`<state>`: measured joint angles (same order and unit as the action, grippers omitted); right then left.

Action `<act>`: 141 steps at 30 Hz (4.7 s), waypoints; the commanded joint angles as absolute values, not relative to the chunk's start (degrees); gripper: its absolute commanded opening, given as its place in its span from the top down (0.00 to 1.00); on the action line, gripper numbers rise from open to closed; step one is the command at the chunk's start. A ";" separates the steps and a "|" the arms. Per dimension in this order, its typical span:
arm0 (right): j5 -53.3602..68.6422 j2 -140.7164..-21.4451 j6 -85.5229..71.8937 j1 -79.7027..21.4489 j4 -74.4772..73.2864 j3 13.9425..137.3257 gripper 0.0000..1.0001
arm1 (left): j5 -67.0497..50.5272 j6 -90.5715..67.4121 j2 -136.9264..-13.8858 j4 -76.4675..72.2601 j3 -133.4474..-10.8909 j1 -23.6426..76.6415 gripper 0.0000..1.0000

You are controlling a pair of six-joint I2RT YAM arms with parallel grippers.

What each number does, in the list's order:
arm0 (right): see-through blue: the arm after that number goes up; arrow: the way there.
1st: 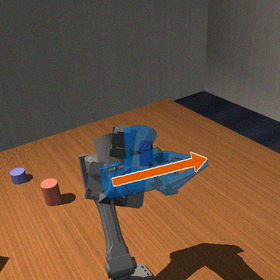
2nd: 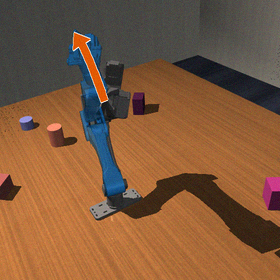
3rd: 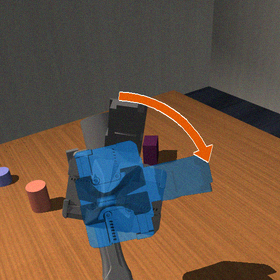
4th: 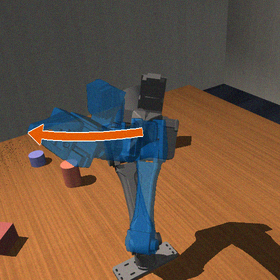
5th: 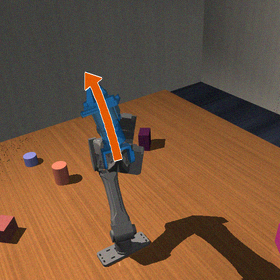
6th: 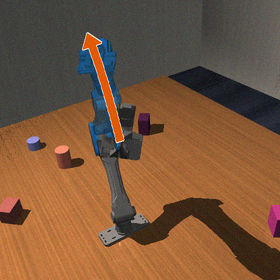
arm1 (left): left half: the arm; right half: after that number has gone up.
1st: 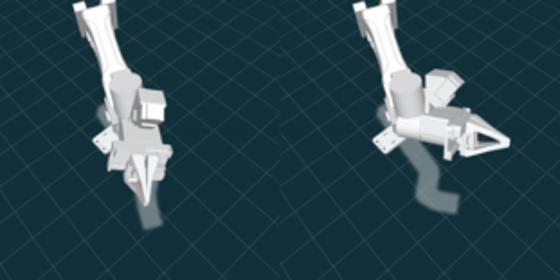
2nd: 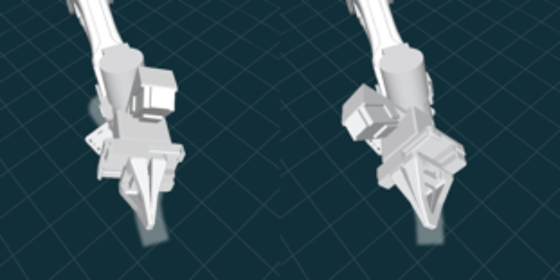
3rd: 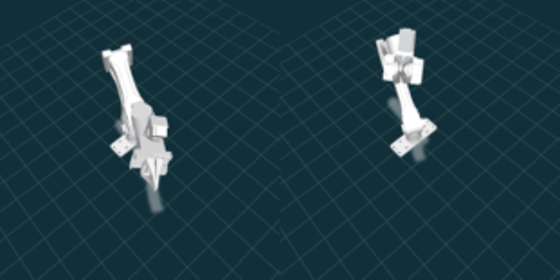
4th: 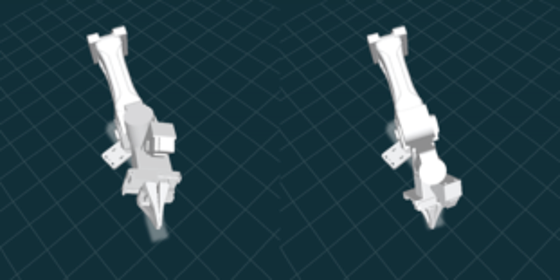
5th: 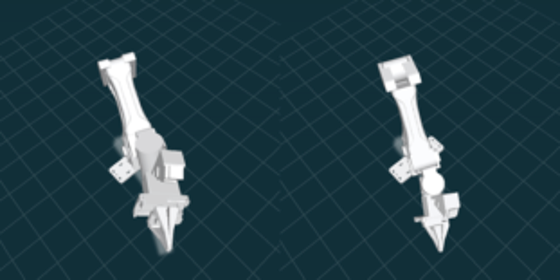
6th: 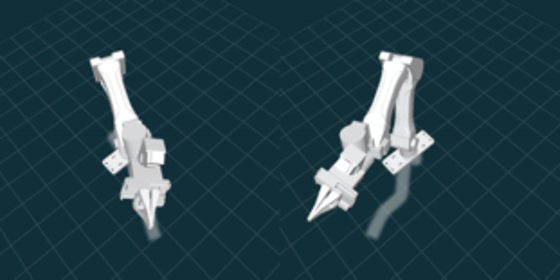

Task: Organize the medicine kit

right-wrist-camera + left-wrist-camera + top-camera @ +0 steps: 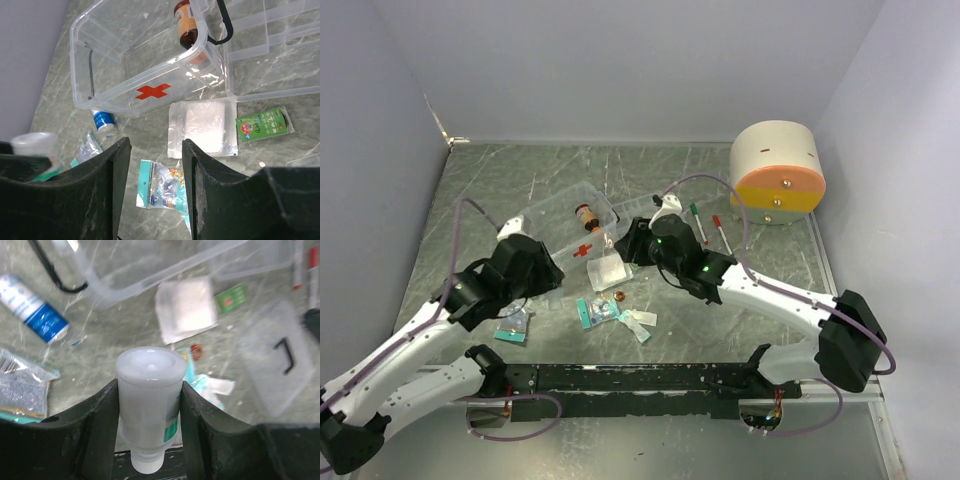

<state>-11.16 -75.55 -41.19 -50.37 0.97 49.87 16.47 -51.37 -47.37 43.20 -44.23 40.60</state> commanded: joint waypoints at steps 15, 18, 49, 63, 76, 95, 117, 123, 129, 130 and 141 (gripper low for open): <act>-18.21 -65.04 -40.83 -49.53 -4.85 48.64 0.55 | 27.07 -44.74 -66.44 28.11 -66.15 33.70 0.59; -18.22 -63.88 -41.50 -49.54 -4.75 47.73 0.55 | 23.65 -44.40 -70.29 24.97 -66.70 28.16 0.60; -17.06 -64.21 -42.03 -48.53 -2.98 43.59 0.55 | 25.27 -53.76 -99.41 23.23 -71.86 26.49 0.57; -16.69 -63.98 -42.10 -48.43 -3.41 43.60 0.55 | 28.15 -54.03 -106.39 22.21 -75.10 29.17 0.50; -17.14 -62.31 -42.08 -48.38 -3.33 42.28 0.57 | 28.81 -50.69 -109.86 24.50 -78.70 29.18 0.30; -16.58 -63.63 -40.81 -48.37 -2.88 43.13 0.60 | 27.41 -44.93 -108.43 20.91 -73.78 29.00 0.61; -19.48 -63.26 -41.60 -48.04 -5.85 44.04 0.58 | 27.54 -36.93 -98.42 21.57 -75.92 28.83 0.31; -22.21 -63.98 -40.92 -47.92 -8.31 45.34 0.54 | 22.07 -34.06 -88.45 23.77 -74.15 28.83 0.26; -19.70 -65.47 -35.70 -47.32 -7.64 46.57 0.52 | 18.67 -31.31 -74.69 26.16 -66.25 28.73 0.15; -19.02 -66.00 -34.86 -47.22 -7.64 47.01 0.52 | 18.36 -30.57 -72.44 26.65 -64.19 28.70 0.14; -19.75 -72.21 -39.78 -46.45 -9.79 46.85 0.49 | 17.05 -29.48 -50.61 28.52 -47.56 28.58 0.00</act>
<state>-18.83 -70.63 -36.77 -47.24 -8.93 47.81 18.15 -30.24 -54.24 27.24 -51.09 28.91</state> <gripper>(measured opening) 0.509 0.993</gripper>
